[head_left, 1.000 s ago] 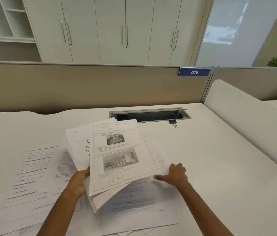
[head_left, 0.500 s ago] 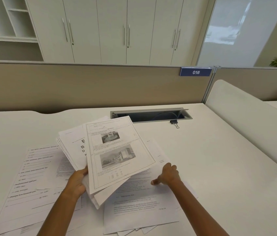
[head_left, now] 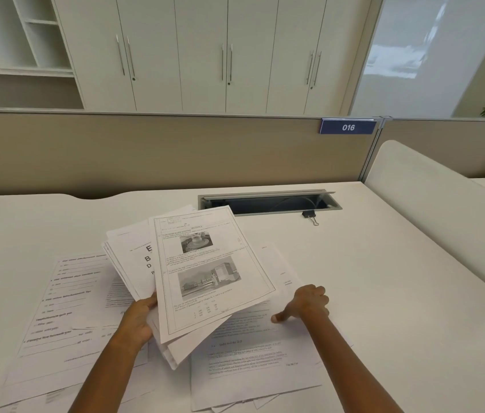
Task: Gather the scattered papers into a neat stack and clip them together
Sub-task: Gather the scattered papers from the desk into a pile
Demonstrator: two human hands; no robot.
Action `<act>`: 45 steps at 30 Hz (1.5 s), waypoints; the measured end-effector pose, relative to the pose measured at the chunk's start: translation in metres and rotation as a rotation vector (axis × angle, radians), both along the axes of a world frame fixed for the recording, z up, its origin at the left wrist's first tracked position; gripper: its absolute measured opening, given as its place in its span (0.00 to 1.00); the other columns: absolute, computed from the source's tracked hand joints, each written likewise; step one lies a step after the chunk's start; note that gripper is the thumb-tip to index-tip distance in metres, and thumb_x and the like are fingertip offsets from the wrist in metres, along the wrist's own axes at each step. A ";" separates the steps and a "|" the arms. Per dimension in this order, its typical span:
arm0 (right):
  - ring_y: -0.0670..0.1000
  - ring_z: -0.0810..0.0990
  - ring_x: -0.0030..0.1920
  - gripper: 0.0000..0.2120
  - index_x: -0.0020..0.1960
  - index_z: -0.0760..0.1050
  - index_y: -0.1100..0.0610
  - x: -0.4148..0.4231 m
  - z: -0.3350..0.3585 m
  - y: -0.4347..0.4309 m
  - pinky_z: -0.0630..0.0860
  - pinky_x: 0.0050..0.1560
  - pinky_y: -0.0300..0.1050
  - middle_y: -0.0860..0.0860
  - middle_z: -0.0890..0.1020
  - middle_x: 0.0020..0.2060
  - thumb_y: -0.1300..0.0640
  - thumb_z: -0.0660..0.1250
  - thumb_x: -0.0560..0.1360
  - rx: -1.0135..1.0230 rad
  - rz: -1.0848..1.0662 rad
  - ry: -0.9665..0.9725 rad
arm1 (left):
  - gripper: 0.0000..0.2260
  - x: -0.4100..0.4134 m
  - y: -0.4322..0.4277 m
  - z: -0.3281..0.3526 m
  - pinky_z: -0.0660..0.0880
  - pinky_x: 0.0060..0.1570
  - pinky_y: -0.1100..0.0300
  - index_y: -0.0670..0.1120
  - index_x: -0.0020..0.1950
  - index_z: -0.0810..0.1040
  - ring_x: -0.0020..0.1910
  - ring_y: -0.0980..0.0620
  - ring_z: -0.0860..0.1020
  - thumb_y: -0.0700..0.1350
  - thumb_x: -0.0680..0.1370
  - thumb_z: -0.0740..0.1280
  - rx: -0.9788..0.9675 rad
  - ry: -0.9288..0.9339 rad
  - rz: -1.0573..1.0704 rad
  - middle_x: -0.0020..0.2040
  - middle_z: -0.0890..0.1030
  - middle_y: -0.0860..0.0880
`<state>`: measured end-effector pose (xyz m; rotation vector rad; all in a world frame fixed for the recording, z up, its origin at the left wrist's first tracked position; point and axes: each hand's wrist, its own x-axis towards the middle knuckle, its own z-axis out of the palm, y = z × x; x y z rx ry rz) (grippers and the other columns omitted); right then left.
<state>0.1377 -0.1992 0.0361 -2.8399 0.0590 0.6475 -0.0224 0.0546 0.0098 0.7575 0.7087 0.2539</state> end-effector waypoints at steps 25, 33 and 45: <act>0.61 0.78 0.50 0.11 0.52 0.76 0.61 0.038 0.065 -0.059 0.66 0.43 0.46 0.60 0.81 0.49 0.62 0.68 0.70 0.542 0.012 -0.592 | 0.10 0.002 0.008 0.000 0.80 0.28 0.55 0.42 0.58 0.75 0.41 0.46 0.77 0.40 0.79 0.59 0.083 0.034 0.004 0.32 0.84 0.46; 0.57 0.78 0.45 0.10 0.52 0.75 0.65 0.050 0.124 -0.067 0.67 0.43 0.42 0.63 0.81 0.49 0.62 0.66 0.73 0.906 -0.215 -0.835 | 0.16 0.002 -0.004 0.005 0.79 0.40 0.52 0.37 0.66 0.70 0.44 0.44 0.76 0.38 0.78 0.60 0.221 0.063 -0.051 0.45 0.80 0.43; 0.58 0.79 0.51 0.23 0.64 0.68 0.60 0.007 0.045 -0.015 0.77 0.46 0.49 0.60 0.78 0.56 0.65 0.69 0.71 1.074 -0.018 0.169 | 0.05 0.016 -0.030 0.015 0.78 0.40 0.54 0.43 0.48 0.80 0.41 0.47 0.81 0.38 0.75 0.65 0.217 0.063 -0.190 0.36 0.85 0.47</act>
